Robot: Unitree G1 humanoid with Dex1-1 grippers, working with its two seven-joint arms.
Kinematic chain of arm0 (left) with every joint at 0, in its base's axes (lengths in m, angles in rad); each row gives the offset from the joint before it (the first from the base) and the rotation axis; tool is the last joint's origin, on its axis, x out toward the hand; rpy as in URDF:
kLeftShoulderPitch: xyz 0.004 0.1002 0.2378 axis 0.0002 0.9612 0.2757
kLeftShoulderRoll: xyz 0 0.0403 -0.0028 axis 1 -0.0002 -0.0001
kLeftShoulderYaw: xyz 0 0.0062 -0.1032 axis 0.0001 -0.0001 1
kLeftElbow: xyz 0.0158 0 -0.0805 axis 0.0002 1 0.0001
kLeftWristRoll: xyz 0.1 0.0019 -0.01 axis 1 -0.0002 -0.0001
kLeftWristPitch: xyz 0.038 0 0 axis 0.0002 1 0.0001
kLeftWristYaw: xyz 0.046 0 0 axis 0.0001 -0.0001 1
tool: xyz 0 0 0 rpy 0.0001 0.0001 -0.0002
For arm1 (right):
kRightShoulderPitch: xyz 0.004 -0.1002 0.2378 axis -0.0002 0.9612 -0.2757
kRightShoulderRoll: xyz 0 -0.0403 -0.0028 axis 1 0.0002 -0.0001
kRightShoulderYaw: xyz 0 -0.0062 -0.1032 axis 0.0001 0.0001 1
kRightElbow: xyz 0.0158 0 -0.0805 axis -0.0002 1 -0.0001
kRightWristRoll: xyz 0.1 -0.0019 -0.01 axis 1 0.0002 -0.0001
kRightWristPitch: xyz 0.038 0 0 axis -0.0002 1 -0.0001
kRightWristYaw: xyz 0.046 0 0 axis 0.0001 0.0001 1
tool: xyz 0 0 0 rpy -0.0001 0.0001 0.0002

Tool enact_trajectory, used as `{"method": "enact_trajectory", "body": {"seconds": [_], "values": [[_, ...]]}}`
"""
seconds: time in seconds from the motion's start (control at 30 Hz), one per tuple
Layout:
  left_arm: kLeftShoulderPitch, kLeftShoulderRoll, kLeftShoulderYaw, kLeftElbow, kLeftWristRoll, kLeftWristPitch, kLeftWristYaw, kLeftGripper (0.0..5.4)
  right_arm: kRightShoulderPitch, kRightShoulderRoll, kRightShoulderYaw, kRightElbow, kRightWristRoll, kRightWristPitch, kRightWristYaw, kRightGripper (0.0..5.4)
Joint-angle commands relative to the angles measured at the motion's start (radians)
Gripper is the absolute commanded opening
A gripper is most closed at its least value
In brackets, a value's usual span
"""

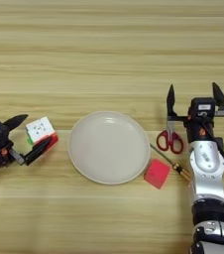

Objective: Move the objects on the table

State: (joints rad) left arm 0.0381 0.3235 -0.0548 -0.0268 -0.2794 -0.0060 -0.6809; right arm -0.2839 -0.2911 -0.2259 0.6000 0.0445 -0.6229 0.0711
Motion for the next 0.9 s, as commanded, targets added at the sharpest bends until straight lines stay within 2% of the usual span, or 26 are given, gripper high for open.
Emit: {"method": "enact_trajectory", "body": {"seconds": [0.03, 0.4, 0.63, 0.9], "values": [[-0.021, 0.007, -0.010, 0.019, 0.021, 0.006, -0.001, 5.39, -0.008, 0.007, 0.004, -0.004, 0.001, -0.010, -0.004, 5.40], [-0.048, 0.012, -0.021, 0.051, 0.048, 0.031, 0.007, 5.39, -0.001, 0.008, 0.004, -0.019, 0.002, -0.007, -0.004, 5.40], [-0.053, 0.014, -0.029, 0.057, 0.049, 0.064, -0.002, 5.39, 0.003, 0.010, 0.003, -0.026, 0.004, -0.006, -0.003, 5.40], [-0.054, 0.020, -0.043, 0.064, 0.079, 0.102, 0.020, 5.39, 0.005, 0.010, 0.001, -0.031, 0.006, -0.006, -0.001, 5.40]]}}
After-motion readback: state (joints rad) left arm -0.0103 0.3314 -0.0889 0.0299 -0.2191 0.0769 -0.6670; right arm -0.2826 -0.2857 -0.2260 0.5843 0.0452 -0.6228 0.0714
